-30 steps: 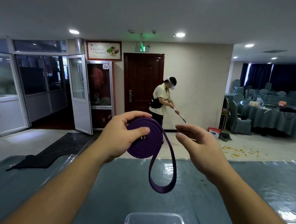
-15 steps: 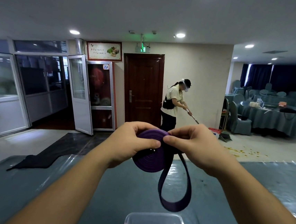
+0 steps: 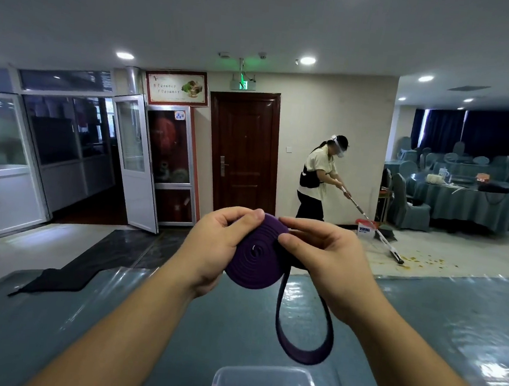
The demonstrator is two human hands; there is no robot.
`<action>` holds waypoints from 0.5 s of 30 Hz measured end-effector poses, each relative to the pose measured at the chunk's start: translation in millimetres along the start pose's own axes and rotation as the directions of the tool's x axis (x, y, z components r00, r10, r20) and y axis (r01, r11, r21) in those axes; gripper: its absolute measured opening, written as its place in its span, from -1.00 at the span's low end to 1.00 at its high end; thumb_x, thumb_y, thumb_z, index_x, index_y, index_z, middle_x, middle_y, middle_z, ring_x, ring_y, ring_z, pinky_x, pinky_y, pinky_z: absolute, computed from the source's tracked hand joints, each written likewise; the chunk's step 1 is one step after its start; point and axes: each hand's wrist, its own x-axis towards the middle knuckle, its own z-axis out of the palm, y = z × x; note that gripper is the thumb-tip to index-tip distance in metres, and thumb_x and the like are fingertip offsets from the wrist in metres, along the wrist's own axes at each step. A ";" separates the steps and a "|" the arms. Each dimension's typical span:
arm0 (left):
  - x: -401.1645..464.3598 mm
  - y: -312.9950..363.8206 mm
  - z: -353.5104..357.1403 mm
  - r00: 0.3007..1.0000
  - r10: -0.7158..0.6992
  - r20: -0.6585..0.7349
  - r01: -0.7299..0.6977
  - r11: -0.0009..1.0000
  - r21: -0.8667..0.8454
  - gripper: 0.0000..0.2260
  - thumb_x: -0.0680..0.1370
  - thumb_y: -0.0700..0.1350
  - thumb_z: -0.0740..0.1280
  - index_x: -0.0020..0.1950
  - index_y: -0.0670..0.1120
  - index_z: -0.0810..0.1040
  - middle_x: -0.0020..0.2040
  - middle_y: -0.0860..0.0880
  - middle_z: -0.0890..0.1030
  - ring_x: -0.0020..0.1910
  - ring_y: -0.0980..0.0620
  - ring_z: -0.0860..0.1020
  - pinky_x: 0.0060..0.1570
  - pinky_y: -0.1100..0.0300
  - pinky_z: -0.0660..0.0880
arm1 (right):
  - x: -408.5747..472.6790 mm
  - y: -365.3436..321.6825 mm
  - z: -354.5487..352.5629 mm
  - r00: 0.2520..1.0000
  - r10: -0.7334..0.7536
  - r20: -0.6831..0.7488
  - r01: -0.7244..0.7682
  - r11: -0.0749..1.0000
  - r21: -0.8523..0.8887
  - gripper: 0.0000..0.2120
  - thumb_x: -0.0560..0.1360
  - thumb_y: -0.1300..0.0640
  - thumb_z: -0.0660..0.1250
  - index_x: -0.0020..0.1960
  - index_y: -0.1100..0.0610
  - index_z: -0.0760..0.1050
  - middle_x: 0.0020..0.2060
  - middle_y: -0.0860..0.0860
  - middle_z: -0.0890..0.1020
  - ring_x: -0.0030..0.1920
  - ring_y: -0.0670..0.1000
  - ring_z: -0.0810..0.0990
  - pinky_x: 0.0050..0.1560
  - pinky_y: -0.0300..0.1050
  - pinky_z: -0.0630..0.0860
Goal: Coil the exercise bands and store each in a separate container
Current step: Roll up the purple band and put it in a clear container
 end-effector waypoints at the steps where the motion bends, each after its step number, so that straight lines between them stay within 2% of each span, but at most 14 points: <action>1: 0.1 -1.8 1.1 1.000 -0.001 -0.010 0.001 1.000 -0.013 -0.63 0.48 0.11 0.44 0.12 -0.13 0.73 0.05 -0.26 0.73 -0.03 -0.16 0.69 0.06 -0.08 0.64 | 0.2 1.4 0.6 1.000 -0.013 -0.017 0.013 1.000 0.004 -0.74 0.54 0.29 0.49 0.12 -0.02 0.73 0.01 0.05 0.79 0.07 0.08 0.77 0.12 0.01 0.69; 3: -0.3 -4.0 0.7 1.000 -0.009 -0.005 0.009 0.999 -0.044 -0.65 0.48 0.08 0.45 0.15 -0.10 0.72 0.05 -0.23 0.73 -0.03 -0.13 0.70 0.00 0.00 0.66 | 1.7 1.9 0.3 0.999 -0.031 -0.041 0.031 0.999 -0.013 -0.75 0.53 0.29 0.49 0.13 0.02 0.74 0.00 0.05 0.79 0.08 0.07 0.77 0.13 0.00 0.69; 6: -2.3 -2.6 -2.9 0.998 -0.005 0.063 0.008 0.998 -0.060 -0.70 0.48 -0.10 0.51 0.22 0.01 0.66 0.09 -0.16 0.74 0.02 -0.13 0.72 -0.03 0.07 0.68 | 3.7 0.2 -1.7 0.999 -0.023 -0.041 0.024 1.000 0.008 -0.77 0.52 0.32 0.49 0.13 0.10 0.73 -0.02 0.08 0.79 0.05 0.09 0.78 0.11 0.02 0.71; 8: -1.6 -1.9 -2.4 0.998 0.046 0.049 -0.044 0.998 -0.041 -0.74 0.52 -0.20 0.50 0.16 0.07 0.69 0.10 -0.10 0.74 0.05 -0.09 0.73 -0.04 0.10 0.67 | 4.4 -0.2 -0.9 0.997 -0.035 -0.066 0.037 0.999 0.026 -0.79 0.52 0.30 0.50 0.11 0.10 0.72 -0.03 0.09 0.79 0.02 0.11 0.78 0.06 0.03 0.72; 12: -1.2 -3.2 8.0 0.994 0.069 -0.079 -0.085 0.972 -0.218 -0.74 0.48 -0.15 0.50 0.15 0.05 0.67 0.10 -0.11 0.74 0.03 -0.10 0.73 -0.01 -0.01 0.69 | 3.6 3.6 6.1 0.995 -0.019 -0.103 0.035 0.987 0.159 -0.75 0.55 0.27 0.47 0.20 0.08 0.70 0.03 0.09 0.78 0.06 0.12 0.77 0.01 -0.03 0.72; 15: -0.9 -4.6 8.4 0.996 0.041 -0.075 -0.057 0.971 -0.233 -0.72 0.49 -0.16 0.49 0.19 0.01 0.63 0.08 -0.11 0.74 0.01 -0.09 0.73 -0.07 0.01 0.70 | 2.2 5.4 5.8 0.993 -0.010 -0.116 0.032 0.982 0.188 -0.74 0.55 0.28 0.45 0.21 0.09 0.69 0.03 0.10 0.78 0.06 0.13 0.78 0.01 -0.04 0.71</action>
